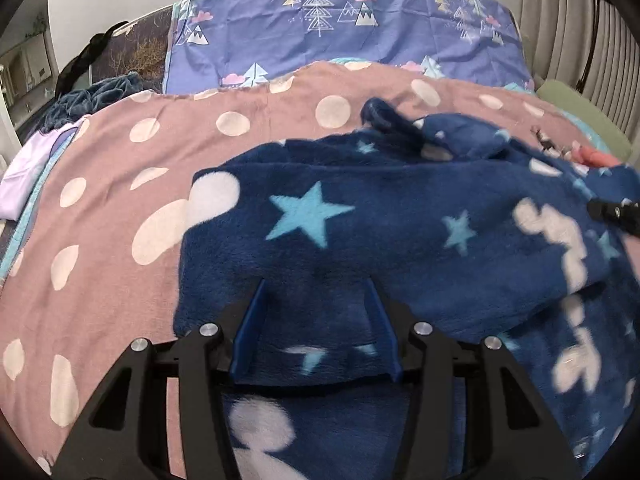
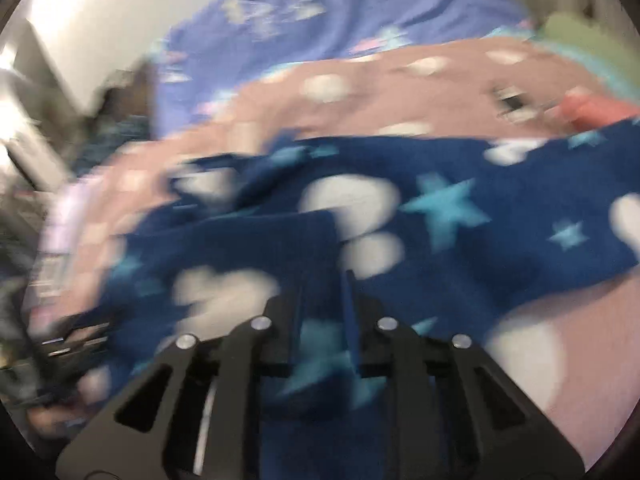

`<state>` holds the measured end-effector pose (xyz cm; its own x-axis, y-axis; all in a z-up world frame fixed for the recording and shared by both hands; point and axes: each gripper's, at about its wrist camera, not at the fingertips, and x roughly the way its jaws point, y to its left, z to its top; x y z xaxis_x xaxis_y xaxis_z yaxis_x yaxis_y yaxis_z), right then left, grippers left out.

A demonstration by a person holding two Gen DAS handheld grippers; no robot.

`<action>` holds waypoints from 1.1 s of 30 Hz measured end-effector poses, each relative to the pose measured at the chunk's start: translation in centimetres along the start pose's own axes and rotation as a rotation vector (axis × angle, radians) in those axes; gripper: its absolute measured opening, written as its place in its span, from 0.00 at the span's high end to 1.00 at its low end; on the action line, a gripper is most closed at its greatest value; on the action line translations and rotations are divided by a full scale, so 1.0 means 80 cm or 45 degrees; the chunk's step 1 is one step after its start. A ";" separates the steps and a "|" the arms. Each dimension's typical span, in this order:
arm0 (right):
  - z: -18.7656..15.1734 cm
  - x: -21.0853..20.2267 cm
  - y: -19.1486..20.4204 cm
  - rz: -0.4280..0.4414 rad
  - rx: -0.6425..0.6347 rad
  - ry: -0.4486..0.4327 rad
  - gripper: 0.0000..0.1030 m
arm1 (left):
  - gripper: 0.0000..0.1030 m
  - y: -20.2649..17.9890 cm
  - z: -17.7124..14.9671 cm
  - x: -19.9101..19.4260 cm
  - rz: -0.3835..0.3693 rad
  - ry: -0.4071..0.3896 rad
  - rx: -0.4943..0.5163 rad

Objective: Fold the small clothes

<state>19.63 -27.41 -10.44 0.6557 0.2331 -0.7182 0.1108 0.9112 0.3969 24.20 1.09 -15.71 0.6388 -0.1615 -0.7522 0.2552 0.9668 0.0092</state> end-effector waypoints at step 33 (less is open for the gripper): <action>-0.069 -0.269 -0.384 -0.082 1.106 -0.703 0.51 | 0.51 -0.083 -0.024 0.023 0.044 -0.008 0.206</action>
<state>-2.04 -58.55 -10.32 0.8568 -0.1955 -0.4772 0.5155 0.3055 0.8005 22.32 -5.30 -18.43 0.6535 -0.1303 -0.7456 0.3461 0.9275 0.1412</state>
